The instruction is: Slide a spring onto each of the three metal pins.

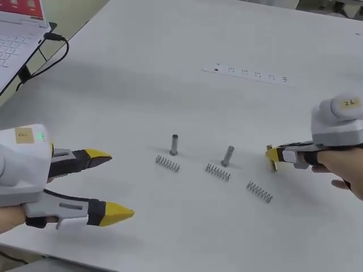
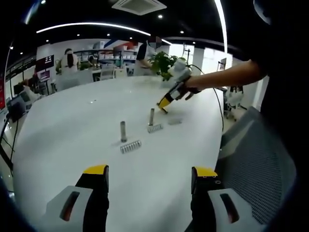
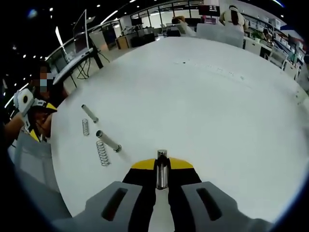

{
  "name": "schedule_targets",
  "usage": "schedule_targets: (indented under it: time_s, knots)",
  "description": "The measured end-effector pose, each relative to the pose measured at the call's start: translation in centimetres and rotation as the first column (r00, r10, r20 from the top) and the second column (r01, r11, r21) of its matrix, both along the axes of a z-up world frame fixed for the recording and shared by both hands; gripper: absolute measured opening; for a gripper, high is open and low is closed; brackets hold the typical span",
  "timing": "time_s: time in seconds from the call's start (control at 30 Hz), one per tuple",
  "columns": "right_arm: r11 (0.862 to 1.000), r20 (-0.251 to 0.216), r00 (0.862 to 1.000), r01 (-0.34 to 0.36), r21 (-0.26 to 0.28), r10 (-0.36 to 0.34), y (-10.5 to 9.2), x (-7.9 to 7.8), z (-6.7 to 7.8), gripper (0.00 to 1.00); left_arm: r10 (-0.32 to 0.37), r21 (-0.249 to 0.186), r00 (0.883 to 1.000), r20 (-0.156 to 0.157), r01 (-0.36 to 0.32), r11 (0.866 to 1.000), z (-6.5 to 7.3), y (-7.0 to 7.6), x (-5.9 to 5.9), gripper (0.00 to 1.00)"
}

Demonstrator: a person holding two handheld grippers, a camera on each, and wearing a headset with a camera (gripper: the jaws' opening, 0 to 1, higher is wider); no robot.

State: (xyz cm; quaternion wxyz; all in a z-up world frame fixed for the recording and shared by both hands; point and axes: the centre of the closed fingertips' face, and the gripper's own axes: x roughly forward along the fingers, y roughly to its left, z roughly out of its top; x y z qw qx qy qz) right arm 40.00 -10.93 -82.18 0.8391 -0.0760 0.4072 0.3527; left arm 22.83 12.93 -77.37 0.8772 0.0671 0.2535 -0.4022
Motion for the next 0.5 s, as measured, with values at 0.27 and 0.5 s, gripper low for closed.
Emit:
schedule_targets:
  time_s: [0.27, 0.5]
  knots:
    - [1.0, 0.048, 0.999, -0.015, 0.015, 0.014, 0.33, 0.02, 0.53, 0.05, -0.004, 0.005, 1.0, 0.003, 0.004, 1.0, 0.1, -0.03, 0.07, 0.65]
    - [1.0, 0.08, 0.997, -0.008, 0.028, 0.006, 0.01, -0.29, 0.62, 0.05, -0.005, 0.002, 1.0, 0.007, 0.005, 1.0, 0.28, -0.23, 0.2, 0.65]
